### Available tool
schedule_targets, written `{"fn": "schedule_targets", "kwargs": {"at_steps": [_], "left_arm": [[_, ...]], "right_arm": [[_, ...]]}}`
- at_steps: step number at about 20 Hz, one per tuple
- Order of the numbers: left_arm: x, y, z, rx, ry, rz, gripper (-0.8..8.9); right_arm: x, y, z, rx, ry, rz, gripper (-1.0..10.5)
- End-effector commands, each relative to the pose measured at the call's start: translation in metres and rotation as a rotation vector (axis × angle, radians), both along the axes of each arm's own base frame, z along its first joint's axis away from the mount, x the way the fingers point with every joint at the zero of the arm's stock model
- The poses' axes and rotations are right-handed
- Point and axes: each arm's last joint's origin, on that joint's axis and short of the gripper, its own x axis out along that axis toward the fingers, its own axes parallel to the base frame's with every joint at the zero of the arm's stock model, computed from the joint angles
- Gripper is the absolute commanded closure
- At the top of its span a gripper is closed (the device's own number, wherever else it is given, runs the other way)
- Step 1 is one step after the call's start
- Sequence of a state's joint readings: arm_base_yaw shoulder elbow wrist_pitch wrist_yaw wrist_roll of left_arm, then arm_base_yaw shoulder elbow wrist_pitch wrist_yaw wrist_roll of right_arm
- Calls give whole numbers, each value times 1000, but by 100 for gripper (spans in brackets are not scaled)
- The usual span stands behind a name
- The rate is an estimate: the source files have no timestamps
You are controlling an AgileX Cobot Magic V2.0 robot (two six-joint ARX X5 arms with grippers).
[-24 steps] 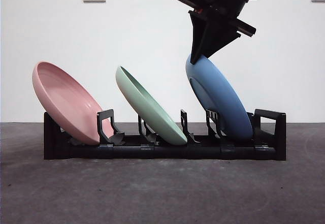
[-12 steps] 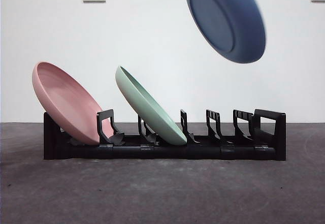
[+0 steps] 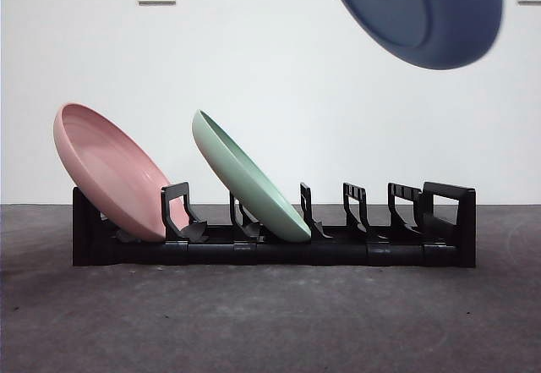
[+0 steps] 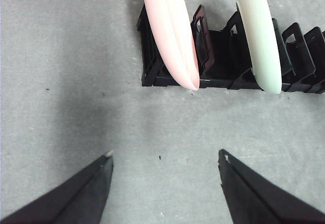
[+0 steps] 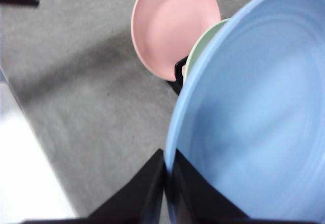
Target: Place the plate
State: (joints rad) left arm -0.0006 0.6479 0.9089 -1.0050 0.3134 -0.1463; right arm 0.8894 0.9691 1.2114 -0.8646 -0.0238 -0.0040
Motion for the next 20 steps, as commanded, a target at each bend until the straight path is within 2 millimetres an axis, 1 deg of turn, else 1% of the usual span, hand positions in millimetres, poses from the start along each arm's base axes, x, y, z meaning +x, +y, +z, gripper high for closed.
{"fn": "schedule_targets", "kwargs": {"at_steps": [1,2,3,4,6,7,9,11,14,17,20], "left_arm": [[1,0,6,1,-26,-6,482],[1,0,6,1,-26,-6,482],[1,0,6,1,-26,-6,482],[1,0,6,1,-26,-6,482],[1,0,6,1,-26,-6,482],[1,0,6,1,-26,-6,482],[1,0,6,1,-26,-6,482],[1,0,6,1,-26,-6,482],[1,0,6,1,-26,-6,482],[1,0,6,1,-26,-6,482],[1,0,6,1,-26,-6,482]], "right_arm": [[-14,6,-26,-60,4,33,935],[-19,8,-37,-81,30,43,935],[-25,13,-54,-115,69,69,935],[-30,17,-66,-140,89,87,935],[-42,31,-92,-176,106,145,935],[-47,37,-101,-194,98,167,935],[-52,52,-113,-235,61,200,935],[-51,70,-123,-278,22,241,935],[-45,94,-148,-381,-19,308,935],[-38,111,-173,-529,-101,345,935],[-33,123,-194,-627,-146,390,935]]}}
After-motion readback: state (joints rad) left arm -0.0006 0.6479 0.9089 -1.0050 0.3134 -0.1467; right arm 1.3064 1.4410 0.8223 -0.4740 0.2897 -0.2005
